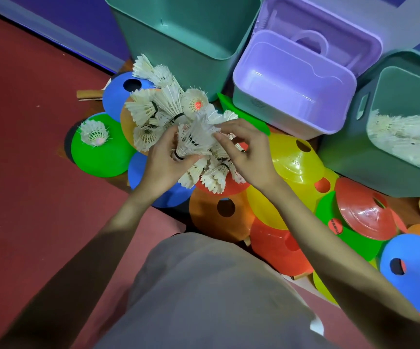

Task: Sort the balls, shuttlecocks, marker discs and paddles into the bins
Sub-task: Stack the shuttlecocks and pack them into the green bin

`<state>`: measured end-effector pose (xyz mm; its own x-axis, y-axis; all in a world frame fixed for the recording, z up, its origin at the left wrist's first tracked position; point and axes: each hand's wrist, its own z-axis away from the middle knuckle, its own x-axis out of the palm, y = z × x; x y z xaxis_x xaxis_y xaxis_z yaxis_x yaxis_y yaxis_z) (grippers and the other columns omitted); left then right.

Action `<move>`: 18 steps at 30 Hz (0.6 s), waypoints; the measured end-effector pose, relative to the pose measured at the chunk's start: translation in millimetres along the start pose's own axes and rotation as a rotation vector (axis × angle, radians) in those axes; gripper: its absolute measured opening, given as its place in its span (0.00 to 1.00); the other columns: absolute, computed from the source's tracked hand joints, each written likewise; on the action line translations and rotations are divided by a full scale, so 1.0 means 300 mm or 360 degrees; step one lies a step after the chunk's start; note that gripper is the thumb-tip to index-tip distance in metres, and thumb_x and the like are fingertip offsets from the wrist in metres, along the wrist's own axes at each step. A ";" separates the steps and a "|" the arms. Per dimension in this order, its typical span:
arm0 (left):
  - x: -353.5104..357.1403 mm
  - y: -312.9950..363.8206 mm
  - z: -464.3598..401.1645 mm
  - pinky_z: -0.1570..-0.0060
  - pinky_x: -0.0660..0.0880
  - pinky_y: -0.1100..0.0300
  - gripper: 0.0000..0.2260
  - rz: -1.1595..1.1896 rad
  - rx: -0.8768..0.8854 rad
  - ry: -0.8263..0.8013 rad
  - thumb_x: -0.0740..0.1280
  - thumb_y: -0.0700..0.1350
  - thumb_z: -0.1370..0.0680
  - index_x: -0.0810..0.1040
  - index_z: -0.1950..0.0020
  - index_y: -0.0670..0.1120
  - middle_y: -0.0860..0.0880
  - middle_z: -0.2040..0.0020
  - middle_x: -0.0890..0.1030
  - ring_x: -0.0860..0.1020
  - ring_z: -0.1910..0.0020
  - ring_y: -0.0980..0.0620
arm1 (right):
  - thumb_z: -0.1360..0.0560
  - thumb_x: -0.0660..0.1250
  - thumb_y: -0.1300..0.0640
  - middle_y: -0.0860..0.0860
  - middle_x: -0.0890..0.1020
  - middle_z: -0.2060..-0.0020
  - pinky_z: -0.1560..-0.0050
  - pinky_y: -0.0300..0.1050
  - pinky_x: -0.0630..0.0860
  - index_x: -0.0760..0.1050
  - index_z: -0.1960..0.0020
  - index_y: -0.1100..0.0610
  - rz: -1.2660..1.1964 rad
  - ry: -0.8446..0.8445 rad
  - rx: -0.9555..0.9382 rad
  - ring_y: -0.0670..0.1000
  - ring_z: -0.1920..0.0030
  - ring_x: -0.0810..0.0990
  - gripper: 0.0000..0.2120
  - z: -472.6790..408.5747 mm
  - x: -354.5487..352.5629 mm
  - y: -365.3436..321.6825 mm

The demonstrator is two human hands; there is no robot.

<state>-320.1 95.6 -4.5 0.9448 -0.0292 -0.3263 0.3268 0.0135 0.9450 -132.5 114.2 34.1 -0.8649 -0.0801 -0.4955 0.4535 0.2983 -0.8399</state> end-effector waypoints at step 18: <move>-0.033 -0.065 -0.018 0.39 0.74 0.40 0.24 0.0242 -0.0039 0.0255 0.74 0.39 0.28 0.70 0.34 0.45 0.48 0.39 0.79 0.77 0.38 0.48 | 0.27 0.71 0.49 0.52 0.81 0.61 0.57 0.41 0.75 0.81 0.48 0.60 0.0448 -0.0238 0.0440 0.45 0.64 0.75 0.15 -0.373 0.110 0.215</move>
<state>-335.9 101.1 -19.8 0.9743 0.1340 -0.1811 0.1786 0.0302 0.9834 -155.8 237.1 -11.5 -0.6676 -0.1752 -0.7236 0.7258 0.0634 -0.6850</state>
